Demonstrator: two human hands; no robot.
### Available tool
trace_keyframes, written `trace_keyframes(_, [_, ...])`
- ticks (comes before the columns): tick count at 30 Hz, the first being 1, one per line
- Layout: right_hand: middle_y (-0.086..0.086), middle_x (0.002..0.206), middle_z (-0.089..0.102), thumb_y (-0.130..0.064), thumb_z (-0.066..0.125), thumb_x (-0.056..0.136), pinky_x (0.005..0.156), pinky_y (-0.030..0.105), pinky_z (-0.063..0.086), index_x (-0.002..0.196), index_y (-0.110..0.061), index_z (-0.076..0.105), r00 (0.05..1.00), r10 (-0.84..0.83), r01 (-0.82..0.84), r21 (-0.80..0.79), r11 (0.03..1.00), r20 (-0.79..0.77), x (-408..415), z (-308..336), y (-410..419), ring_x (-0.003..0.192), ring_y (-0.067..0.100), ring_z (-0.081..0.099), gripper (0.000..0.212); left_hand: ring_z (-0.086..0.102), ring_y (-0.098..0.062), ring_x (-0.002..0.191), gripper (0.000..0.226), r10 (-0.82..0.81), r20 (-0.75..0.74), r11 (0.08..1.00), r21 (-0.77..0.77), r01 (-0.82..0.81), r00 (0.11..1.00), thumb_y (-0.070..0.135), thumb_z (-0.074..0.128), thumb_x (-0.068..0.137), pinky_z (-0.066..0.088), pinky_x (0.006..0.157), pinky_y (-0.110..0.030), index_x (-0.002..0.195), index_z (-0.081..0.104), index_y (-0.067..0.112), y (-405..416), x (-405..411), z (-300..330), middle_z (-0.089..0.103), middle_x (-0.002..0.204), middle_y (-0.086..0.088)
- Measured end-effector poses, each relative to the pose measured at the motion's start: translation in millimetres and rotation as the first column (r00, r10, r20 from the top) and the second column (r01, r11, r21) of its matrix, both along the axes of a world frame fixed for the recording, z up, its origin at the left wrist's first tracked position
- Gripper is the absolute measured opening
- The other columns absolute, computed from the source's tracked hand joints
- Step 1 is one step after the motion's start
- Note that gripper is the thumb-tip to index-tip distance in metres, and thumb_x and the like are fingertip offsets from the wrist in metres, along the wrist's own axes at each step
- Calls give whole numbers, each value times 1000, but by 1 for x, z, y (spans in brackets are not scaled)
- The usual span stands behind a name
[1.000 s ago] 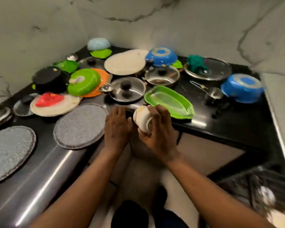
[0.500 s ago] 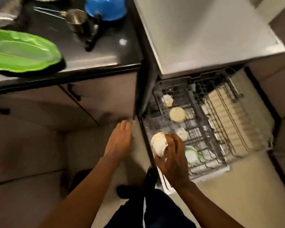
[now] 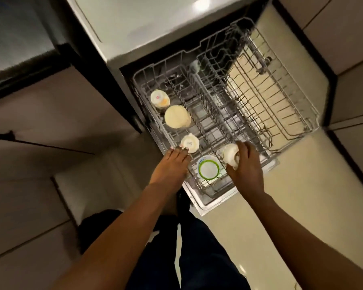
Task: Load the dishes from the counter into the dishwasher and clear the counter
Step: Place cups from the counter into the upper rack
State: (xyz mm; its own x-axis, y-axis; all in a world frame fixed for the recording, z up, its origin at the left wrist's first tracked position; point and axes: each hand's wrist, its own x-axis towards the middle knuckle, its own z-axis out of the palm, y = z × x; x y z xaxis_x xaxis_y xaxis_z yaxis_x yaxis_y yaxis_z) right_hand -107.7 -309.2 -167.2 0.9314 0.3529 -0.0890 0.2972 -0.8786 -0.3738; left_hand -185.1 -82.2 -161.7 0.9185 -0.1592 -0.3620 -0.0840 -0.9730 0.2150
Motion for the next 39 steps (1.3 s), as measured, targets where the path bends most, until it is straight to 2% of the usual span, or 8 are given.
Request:
trace_keyframes(4, [17, 134, 44, -17, 83, 68, 88, 45, 50, 141, -11, 39, 996, 34, -38, -44, 998, -85, 29, -24, 0, 114, 36, 48, 85, 17, -26, 145, 52, -33, -11, 997, 64, 34, 999, 34, 45, 98, 9, 120, -43, 146, 34, 18, -1, 1, -9, 33, 151, -5])
trace_keyframes(9, [19, 136, 45, -18, 83, 69, 83, 47, 51, 139, -8, 41, 988, 114, -126, -124, 984, -101, 48, -49, 1, 116, 38, 48, 83, 18, -29, 145, 46, 0, 25, 1000, 25, -1, 1000, 29, 52, 97, 10, 120, -42, 140, 43, 15, -4, -1, -11, 42, 143, -6])
trace_keyframes(17, [15, 143, 44, -24, 83, 71, 98, 50, 44, 143, -11, 38, 964, 207, -246, -265, 933, -167, 55, -77, 3, 129, 35, 39, 85, 30, -28, 140, 38, 17, 39, 1000, 16, -17, 999, 28, 62, 90, 21, 118, -43, 125, 54, 15, -3, -2, -16, 53, 129, -3])
trace_keyframes(22, [10, 149, 40, -33, 83, 70, 104, 52, 36, 146, -12, 36, 947, 198, -271, -296, 916, -254, 61, -76, 0, 137, 32, 29, 92, 26, -27, 141, 37, 16, 33, 1000, 11, -17, 999, 28, 57, 93, 18, 119, -42, 128, 51, 16, -2, -3, -16, 49, 134, -3])
trace_keyframes(28, [11, 147, 43, -21, 81, 74, 101, 47, 41, 143, -11, 41, 952, 148, -210, -220, 953, -267, 62, -70, -6, 133, 32, 38, 80, 14, -25, 146, 41, 51, 65, 998, -24, -50, 997, 28, 46, 99, 8, 119, -39, 138, 42, 16, -3, -4, -11, 41, 143, -2])
trace_keyframes(31, [14, 142, 47, -17, 82, 73, 97, 47, 45, 137, -7, 48, 969, 103, -137, -143, 980, -223, 56, -66, -11, 125, 37, 45, 74, 13, -25, 147, 47, 84, 79, 994, -70, -78, 993, 22, 49, 97, 7, 119, -39, 143, 39, 16, -3, -6, -9, 36, 149, -2])
trace_keyframes(34, [18, 132, 53, -9, 77, 76, 93, 46, 47, 128, -3, 54, 988, 95, -105, -85, 991, -119, 40, -54, -5, 115, 39, 51, 57, 17, -23, 146, 52, 98, 84, 989, -115, -89, 992, 16, 53, 93, 12, 119, -39, 144, 40, 18, 2, -12, -5, 29, 156, -2])
trace_keyframes(39, [16, 109, 53, 2, 59, 84, 80, 44, 45, 110, -1, 61, 978, 181, -189, 87, 978, 100, 3, -21, 38, 98, 36, 51, 26, 47, -24, 127, 62, 251, 116, 959, -168, -230, 961, 11, 68, 75, 41, 103, -39, 134, 51, 19, 29, -39, 15, 46, 144, -2])
